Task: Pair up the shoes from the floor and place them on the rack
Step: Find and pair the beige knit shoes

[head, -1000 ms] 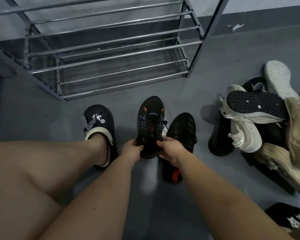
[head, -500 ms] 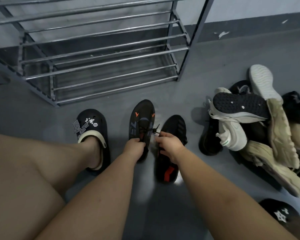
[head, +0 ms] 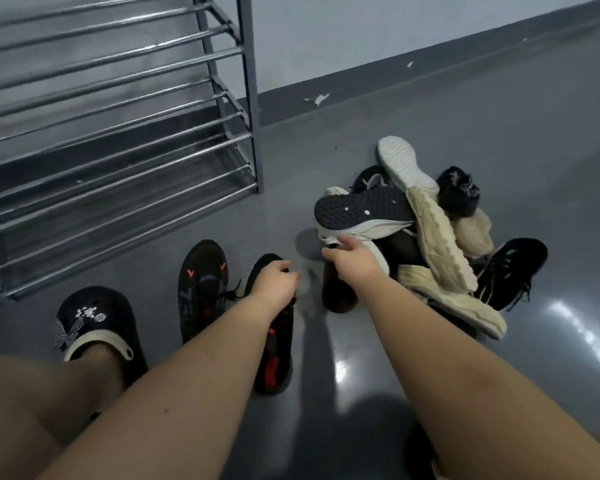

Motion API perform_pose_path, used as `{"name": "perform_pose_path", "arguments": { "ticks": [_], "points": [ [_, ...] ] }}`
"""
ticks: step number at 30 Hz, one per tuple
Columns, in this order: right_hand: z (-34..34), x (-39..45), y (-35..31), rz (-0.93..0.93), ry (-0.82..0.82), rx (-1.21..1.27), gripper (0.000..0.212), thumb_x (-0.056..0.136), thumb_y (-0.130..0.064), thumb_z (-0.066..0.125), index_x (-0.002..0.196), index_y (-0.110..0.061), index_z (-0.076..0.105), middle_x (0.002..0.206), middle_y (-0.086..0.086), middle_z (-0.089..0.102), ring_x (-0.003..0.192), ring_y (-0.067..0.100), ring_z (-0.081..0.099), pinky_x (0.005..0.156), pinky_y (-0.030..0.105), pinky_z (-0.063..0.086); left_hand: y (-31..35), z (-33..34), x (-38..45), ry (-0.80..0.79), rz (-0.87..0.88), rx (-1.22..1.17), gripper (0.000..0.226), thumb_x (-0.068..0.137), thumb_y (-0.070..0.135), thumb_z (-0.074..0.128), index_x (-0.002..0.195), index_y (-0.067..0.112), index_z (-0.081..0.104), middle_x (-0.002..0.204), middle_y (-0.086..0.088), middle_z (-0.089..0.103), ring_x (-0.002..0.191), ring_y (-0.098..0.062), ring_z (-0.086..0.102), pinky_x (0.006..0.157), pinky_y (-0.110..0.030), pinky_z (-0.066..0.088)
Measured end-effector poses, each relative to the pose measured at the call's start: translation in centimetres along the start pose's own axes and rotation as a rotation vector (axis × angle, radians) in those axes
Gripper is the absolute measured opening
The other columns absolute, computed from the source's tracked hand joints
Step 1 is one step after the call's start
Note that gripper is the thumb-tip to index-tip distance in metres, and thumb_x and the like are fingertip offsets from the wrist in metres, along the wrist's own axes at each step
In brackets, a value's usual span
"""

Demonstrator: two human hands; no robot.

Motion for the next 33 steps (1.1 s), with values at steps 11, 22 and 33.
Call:
{"name": "perform_pose_path", "arguments": {
  "ticks": [11,22,33],
  "points": [
    [-6.2,4.0,0.0,0.068,0.102,0.083,0.073,0.088,-0.024,0.062,0.15,-0.013,0.024,0.146,0.008,0.041,0.129,0.022,0.047,0.111,0.033,0.035,10.2,1.7,7.6,-0.078,0.177,0.282,0.059,0.093,0.028,0.054,0.146,0.012,0.031,0.151,-0.007,0.035,0.137,-0.022,0.037,0.106,-0.025,0.03],
    [-4.1,7.5,0.6,0.197,0.095,0.467,0.051,0.082,-0.026,0.067,0.125,-0.013,0.044,0.116,0.003,0.058,0.1,0.02,0.059,0.092,0.04,0.053,7.7,5.2,12.0,-0.111,0.029,-0.15,0.038,0.093,0.015,0.054,0.13,0.015,0.048,0.117,-0.002,0.059,0.093,-0.018,0.058,0.066,-0.026,0.046],
    [-4.2,6.3,-0.6,0.15,0.242,0.569,0.099,0.04,-0.073,0.063,0.114,-0.007,0.062,0.111,0.01,0.068,0.1,0.03,0.067,0.09,0.046,0.054,10.5,4.4,7.3,-0.135,0.212,-0.259,0.051,0.073,-0.008,0.072,0.117,0.011,0.052,0.099,-0.001,0.059,0.091,-0.022,0.06,0.083,-0.041,0.053]
  ]
}}
Point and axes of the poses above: each hand's wrist, its own x-axis towards the middle knuckle, its own z-axis out of the palm, y = z × x, the point moved 6 cm from there along x, towards the middle knuckle
